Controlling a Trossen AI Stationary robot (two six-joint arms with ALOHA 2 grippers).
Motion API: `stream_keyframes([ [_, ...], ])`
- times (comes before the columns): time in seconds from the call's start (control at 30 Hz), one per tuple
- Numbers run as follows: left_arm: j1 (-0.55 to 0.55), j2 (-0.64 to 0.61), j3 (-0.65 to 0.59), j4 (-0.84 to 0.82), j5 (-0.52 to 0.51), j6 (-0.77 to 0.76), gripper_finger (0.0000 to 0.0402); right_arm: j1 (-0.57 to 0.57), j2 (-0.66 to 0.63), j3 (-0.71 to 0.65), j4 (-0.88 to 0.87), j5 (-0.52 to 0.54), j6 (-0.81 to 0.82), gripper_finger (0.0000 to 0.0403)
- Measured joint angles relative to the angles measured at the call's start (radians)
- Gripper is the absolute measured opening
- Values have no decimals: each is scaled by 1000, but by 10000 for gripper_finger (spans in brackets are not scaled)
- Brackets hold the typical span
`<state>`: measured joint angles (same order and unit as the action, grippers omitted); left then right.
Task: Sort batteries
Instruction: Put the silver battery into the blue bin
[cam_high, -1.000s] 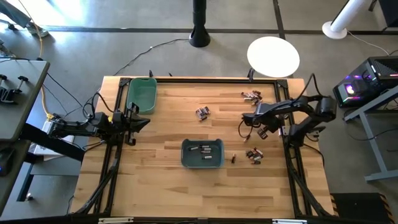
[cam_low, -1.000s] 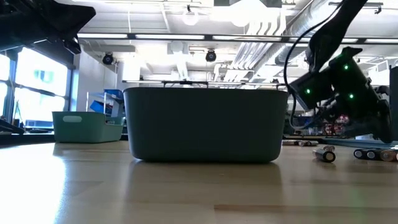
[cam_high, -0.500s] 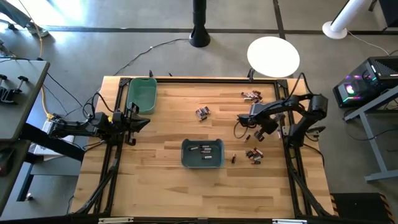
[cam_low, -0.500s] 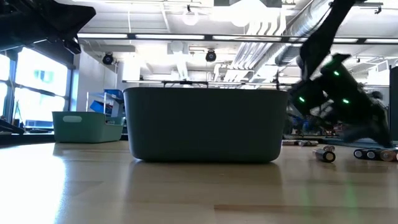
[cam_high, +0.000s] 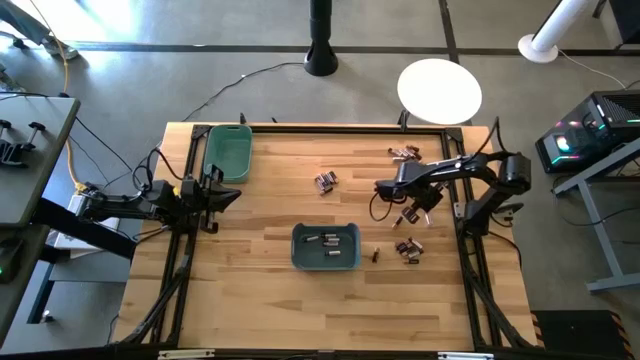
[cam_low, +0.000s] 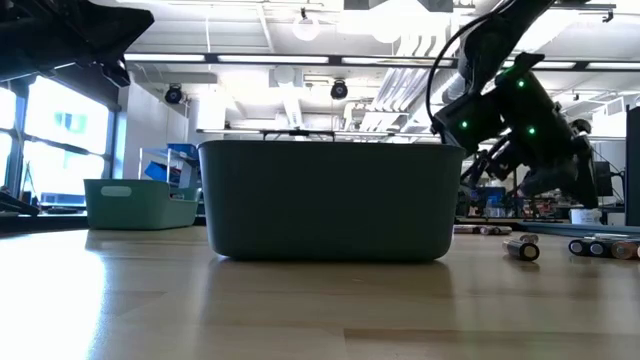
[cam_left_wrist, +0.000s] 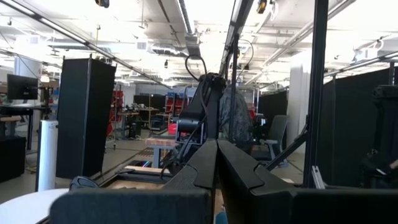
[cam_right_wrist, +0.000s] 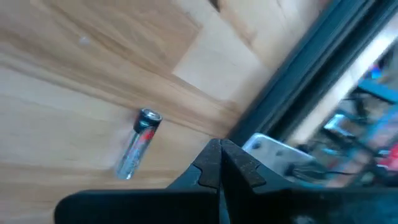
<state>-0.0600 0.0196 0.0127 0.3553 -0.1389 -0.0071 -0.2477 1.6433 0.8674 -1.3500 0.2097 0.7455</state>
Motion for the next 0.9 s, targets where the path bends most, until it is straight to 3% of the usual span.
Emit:
stream_keyframes([
  [0.13,0,0,0,0,1,0,5,15,-94,-18,106,-84,36,34],
  [0.37,0,0,0,0,3,0,5,79,-329,-90,311,-109,248,160],
  [0.5,0,0,0,-10,3,0,5,115,-371,-188,451,-113,354,205],
  [0.73,0,0,0,-17,-1,2,5,147,-368,-312,692,-109,410,205],
  [0.9,0,0,0,-15,-2,1,5,153,-366,-336,708,-114,425,188],
])
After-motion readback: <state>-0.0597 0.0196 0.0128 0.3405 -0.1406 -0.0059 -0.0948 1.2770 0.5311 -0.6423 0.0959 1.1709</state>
